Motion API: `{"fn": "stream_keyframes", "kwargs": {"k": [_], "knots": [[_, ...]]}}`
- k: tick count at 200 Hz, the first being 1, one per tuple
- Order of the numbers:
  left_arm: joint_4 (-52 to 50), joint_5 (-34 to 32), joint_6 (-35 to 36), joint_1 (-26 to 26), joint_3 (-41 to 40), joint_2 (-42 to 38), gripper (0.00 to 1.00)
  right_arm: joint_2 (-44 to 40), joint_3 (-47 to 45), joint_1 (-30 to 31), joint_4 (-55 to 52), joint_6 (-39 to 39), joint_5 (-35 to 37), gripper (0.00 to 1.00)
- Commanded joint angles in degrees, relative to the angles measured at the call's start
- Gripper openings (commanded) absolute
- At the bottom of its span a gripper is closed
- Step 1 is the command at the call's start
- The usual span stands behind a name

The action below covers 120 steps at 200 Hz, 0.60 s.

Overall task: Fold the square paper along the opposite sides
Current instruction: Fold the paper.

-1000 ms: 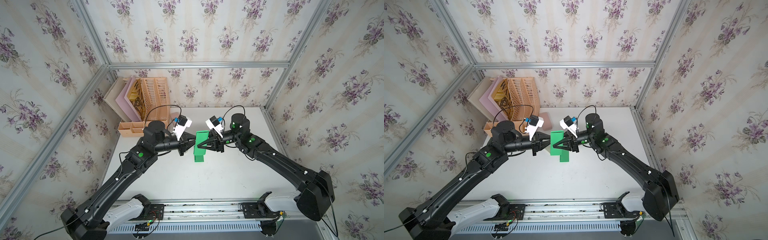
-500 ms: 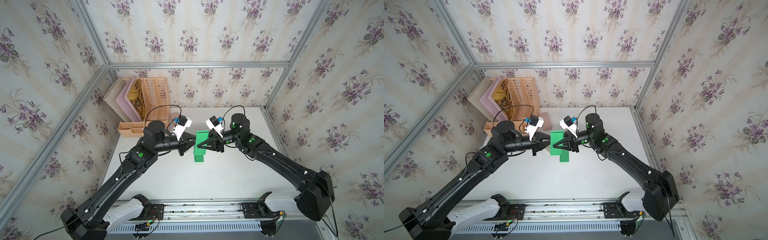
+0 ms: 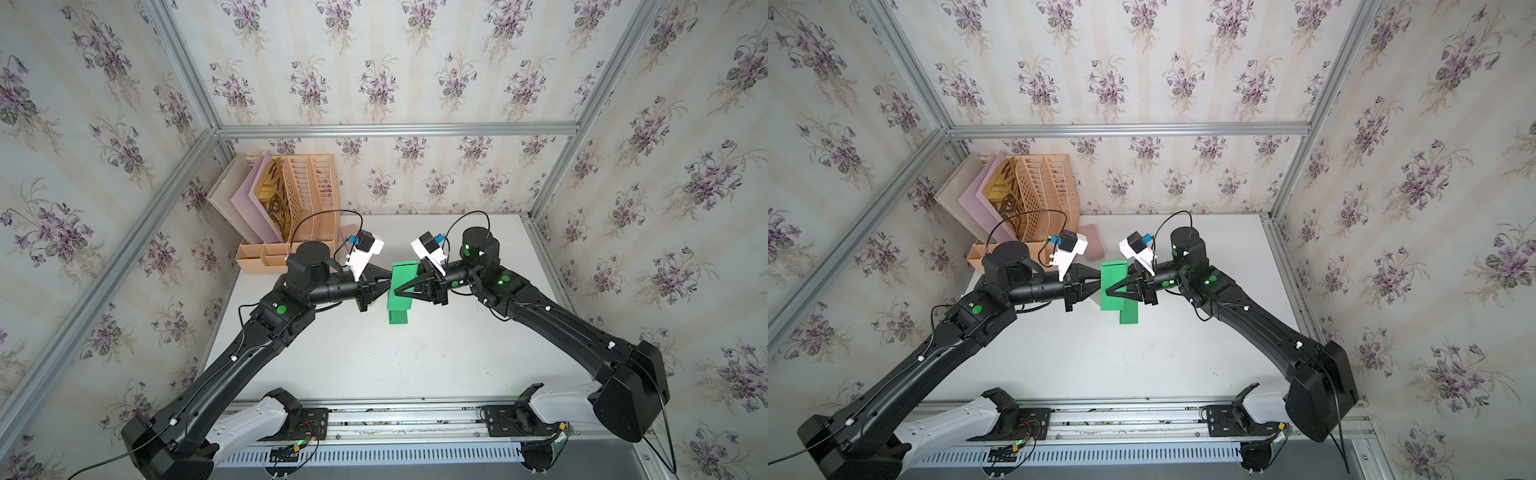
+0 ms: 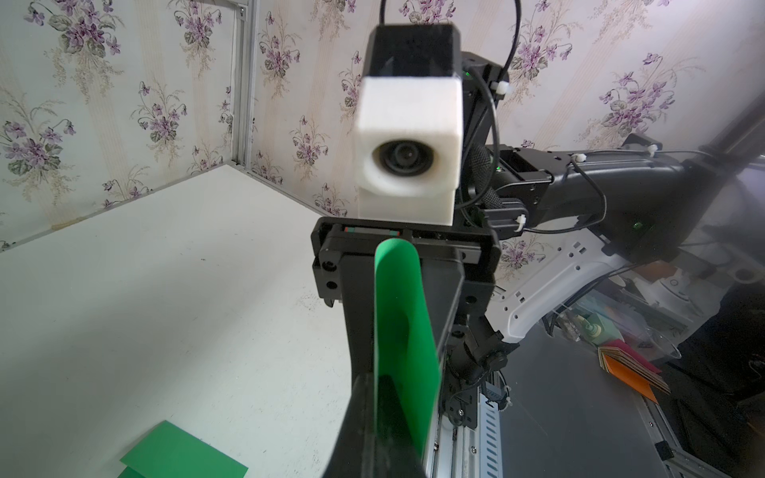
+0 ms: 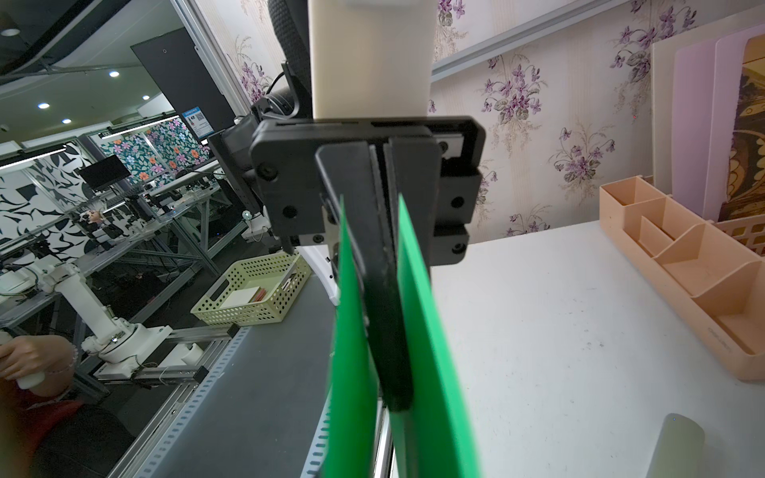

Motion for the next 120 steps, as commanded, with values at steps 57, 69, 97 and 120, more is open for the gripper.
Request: {"fn": "stream_keyframes", "kwargs": {"k": [57,69,97,120], "knots": [[0.2,-0.1,0.7,0.1,-0.4,-0.2,0.0,0.2,0.4,0.1,0.6,-0.2,-0.2,0.15],[0.3,-0.1,0.7,0.0,-0.3,-0.2,0.0,0.3,0.3,0.1,0.6,-0.2,-0.2,0.15],[0.3,-0.1,0.9,0.0,-0.3,-0.2,0.0,0.4,0.3,0.3,0.6,-0.2,-0.2,0.15],[0.3,-0.1,0.8,0.0,-0.3,-0.2,0.0,0.4,0.3,0.3,0.5,-0.3,-0.2,0.15]]}}
